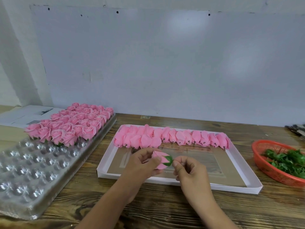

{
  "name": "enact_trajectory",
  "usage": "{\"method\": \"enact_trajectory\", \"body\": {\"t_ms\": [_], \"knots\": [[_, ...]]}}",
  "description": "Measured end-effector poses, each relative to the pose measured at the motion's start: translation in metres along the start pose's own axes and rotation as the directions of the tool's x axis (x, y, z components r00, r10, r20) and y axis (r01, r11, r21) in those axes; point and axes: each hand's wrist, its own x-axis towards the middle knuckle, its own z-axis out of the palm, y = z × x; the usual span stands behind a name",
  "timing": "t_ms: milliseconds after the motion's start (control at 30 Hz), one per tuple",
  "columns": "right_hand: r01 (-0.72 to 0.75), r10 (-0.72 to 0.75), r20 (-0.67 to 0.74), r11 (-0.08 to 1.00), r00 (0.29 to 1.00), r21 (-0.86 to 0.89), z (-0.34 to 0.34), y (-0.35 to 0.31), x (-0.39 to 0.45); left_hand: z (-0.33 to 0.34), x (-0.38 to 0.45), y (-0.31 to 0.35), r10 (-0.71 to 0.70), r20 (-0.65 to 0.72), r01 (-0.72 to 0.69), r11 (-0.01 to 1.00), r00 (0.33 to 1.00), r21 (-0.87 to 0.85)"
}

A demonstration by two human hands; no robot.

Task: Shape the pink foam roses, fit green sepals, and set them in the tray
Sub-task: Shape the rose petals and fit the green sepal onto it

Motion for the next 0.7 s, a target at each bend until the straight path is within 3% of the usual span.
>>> {"method": "enact_trajectory", "body": {"t_ms": [233, 567, 700], "knots": [[0.027, -0.024, 0.079, 0.999, 0.997, -0.037, -0.0062, 0.0004, 0.0035, -0.0048, -0.0001, 0.0003, 0.01, 0.053, -0.011, 0.999, 0.999, 0.03], [0.064, -0.062, 0.035, 0.997, 0.997, -0.051, -0.0045, 0.0053, 0.0027, -0.0051, -0.0003, -0.0025, 0.031, 0.071, -0.037, 0.996, 0.997, 0.079], [0.244, -0.212, 0.161, 0.945, 0.964, -0.218, -0.0062, 0.0052, 0.0004, -0.0013, 0.0002, -0.0033, 0.06, -0.01, -0.059, 0.995, 0.998, 0.082]]}}
